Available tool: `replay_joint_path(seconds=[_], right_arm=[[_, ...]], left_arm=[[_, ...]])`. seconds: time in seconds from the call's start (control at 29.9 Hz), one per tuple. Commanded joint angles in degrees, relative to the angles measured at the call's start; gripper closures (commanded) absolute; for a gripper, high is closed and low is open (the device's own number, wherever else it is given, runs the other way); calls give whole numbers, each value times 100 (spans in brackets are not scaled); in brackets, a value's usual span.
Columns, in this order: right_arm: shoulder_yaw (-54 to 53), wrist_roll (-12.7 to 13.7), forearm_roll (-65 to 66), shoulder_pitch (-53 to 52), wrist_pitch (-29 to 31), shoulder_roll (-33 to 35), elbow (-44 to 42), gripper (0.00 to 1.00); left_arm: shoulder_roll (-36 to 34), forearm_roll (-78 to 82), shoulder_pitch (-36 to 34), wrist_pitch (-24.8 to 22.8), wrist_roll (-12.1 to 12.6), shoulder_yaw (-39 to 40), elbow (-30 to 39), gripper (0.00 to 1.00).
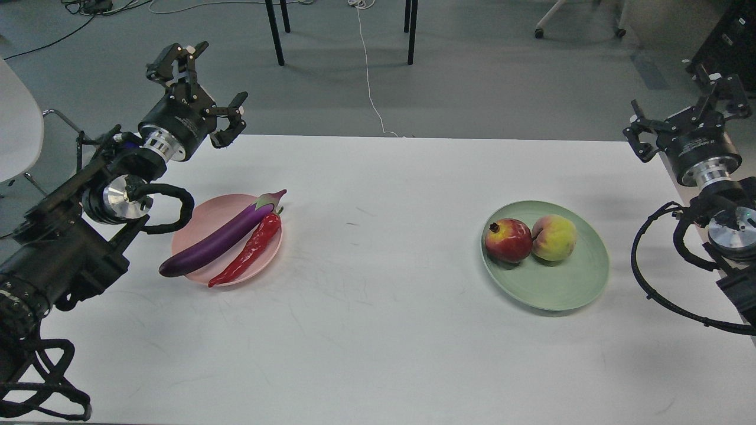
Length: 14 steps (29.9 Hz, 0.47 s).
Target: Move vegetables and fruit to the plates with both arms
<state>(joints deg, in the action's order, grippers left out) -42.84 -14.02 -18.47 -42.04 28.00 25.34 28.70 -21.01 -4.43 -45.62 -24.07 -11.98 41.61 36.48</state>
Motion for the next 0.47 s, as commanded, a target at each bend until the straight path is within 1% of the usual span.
replay_joint_path(seconds=[0.0, 0.07, 0.13, 0.2, 0.44], right_arm=[[-75, 382, -7, -59, 0, -292, -286, 2], [-198, 444, -7, -59, 0, -389, -365, 1], [-233, 436, -7, -59, 0, -451, -374, 1], [-242, 374, -7, -59, 0, -521, -383, 1], [-137, 418, 45, -68, 0, -618, -374, 1]], left_arm=[[62, -917, 44, -393, -120, 215, -255, 1], [106, -1077, 44, -393, -138, 277, -264, 1], [167, -1086, 62, -393, -147, 286, -264, 1], [246, -1086, 71, -393, -156, 286, -264, 1], [387, -1086, 194, -300, -156, 277, -229, 1]])
